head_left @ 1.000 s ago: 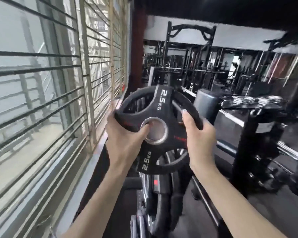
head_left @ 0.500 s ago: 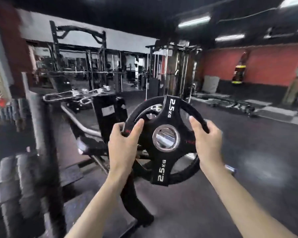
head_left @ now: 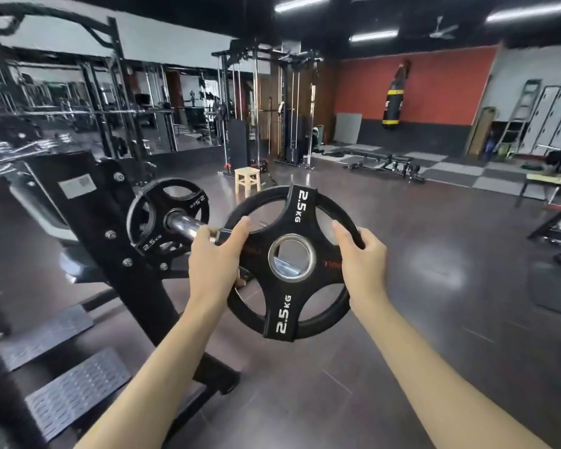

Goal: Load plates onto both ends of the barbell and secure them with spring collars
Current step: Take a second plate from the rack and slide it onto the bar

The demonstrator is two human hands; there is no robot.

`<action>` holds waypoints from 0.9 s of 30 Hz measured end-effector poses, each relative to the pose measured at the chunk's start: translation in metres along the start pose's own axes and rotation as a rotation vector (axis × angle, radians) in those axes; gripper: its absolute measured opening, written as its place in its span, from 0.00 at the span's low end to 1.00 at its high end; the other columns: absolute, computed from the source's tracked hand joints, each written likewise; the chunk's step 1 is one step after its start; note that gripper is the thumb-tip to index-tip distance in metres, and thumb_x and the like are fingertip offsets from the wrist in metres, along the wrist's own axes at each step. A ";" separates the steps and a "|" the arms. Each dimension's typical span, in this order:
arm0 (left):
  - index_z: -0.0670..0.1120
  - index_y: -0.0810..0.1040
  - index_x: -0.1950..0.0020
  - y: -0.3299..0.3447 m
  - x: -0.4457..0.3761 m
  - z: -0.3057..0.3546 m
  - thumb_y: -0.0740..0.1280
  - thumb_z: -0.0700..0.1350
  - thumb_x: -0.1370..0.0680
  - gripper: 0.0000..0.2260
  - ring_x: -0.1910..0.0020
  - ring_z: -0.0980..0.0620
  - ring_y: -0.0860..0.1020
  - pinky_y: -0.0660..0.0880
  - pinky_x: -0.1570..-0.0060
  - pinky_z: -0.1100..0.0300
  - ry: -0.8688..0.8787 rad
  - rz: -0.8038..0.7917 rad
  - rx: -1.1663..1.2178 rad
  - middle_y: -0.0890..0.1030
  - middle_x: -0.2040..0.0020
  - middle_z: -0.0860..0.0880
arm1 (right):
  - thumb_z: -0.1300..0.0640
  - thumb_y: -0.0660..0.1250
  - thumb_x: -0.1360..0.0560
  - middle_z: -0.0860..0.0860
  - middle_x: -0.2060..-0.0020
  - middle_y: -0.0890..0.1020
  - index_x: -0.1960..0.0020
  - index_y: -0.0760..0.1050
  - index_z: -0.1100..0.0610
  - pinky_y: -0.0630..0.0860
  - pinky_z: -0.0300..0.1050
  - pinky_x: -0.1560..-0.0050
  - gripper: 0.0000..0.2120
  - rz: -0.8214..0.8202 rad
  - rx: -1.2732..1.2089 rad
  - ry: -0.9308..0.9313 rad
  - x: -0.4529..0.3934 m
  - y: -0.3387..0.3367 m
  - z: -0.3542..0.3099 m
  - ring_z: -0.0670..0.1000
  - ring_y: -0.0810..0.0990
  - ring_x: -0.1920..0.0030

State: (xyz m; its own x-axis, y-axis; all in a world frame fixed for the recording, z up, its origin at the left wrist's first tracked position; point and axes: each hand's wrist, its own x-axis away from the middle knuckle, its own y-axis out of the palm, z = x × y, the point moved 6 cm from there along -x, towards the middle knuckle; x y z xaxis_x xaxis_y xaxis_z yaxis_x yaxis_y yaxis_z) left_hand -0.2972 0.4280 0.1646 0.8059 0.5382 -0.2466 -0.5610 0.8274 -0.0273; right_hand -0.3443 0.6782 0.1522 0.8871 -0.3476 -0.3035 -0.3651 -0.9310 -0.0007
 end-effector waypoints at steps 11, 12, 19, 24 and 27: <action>0.47 0.73 0.50 0.024 0.006 -0.036 0.70 0.61 0.26 0.18 0.81 0.55 0.75 0.71 0.79 0.64 -0.049 -0.054 -0.067 0.81 0.72 0.54 | 0.38 0.68 0.26 0.41 0.72 0.79 0.61 0.79 0.47 0.76 0.46 0.60 0.13 -0.066 0.013 0.119 -0.010 0.004 0.071 0.48 0.78 0.64; 0.47 0.73 0.49 0.025 0.007 -0.038 0.70 0.60 0.25 0.18 0.80 0.56 0.75 0.71 0.79 0.65 -0.038 -0.051 -0.080 0.81 0.70 0.54 | 0.38 0.68 0.25 0.41 0.70 0.80 0.59 0.79 0.48 0.76 0.48 0.58 0.13 -0.076 0.012 0.122 -0.011 0.005 0.078 0.48 0.79 0.63; 0.54 0.70 0.56 0.034 0.022 -0.021 0.66 0.64 0.26 0.15 0.68 0.59 0.83 0.78 0.69 0.62 0.291 -0.021 -0.350 0.84 0.66 0.54 | 0.38 0.60 0.19 0.53 0.56 0.84 0.50 0.76 0.50 0.80 0.59 0.46 0.16 -0.271 0.075 0.125 -0.021 0.021 0.107 0.55 0.84 0.52; 0.54 0.70 0.55 0.041 0.040 -0.003 0.64 0.63 0.25 0.13 0.68 0.61 0.80 0.75 0.69 0.68 0.554 0.012 -0.524 0.79 0.66 0.59 | 0.31 0.58 0.24 0.55 0.55 0.85 0.48 0.77 0.56 0.80 0.56 0.51 0.28 -0.385 0.200 0.101 -0.029 0.025 0.107 0.57 0.84 0.53; 0.51 0.72 0.55 0.047 0.051 0.004 0.64 0.61 0.24 0.14 0.71 0.58 0.77 0.72 0.71 0.66 0.705 0.002 -0.603 0.77 0.66 0.58 | 0.36 0.59 0.20 0.57 0.48 0.85 0.42 0.79 0.56 0.81 0.62 0.44 0.24 -0.460 0.322 0.129 -0.037 0.030 0.106 0.61 0.84 0.47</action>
State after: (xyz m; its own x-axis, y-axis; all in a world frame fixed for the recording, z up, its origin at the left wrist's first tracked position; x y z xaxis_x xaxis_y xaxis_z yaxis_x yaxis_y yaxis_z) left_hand -0.2821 0.4953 0.1546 0.6145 0.1543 -0.7737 -0.7251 0.4970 -0.4768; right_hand -0.4183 0.6751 0.0621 0.9948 0.0558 -0.0850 0.0171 -0.9159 -0.4011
